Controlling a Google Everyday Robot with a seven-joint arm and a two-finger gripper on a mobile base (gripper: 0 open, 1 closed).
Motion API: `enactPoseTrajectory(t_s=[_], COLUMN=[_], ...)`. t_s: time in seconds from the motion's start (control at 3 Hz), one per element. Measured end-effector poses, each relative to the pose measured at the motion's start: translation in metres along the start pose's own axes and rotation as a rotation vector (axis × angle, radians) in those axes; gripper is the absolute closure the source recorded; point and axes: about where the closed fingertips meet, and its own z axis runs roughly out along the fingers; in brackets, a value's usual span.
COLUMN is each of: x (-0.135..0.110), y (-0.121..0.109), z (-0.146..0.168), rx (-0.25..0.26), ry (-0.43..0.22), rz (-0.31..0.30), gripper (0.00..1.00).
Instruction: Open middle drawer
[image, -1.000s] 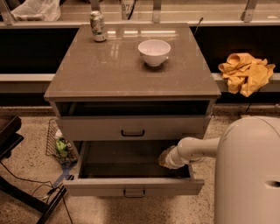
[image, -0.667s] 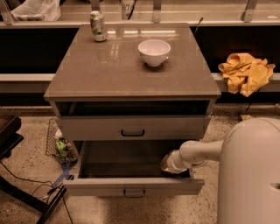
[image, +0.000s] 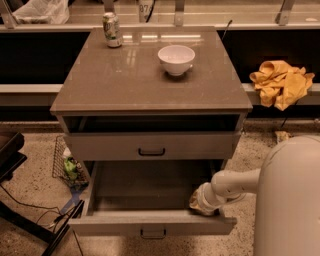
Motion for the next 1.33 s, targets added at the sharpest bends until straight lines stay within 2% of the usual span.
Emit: enactPoseTrajectory(t_s=[0.33,0.67,1.33], x=[0.01,0.029,0.031], y=[0.024,0.061,0.067], z=[-0.006,-0.024,-0.022], rx=[-0.028,-0.07,-0.088], ry=[0.025,0.076,0.067], rz=[0.025,0.077,0.085], gripper=[1.0,1.0,1.0])
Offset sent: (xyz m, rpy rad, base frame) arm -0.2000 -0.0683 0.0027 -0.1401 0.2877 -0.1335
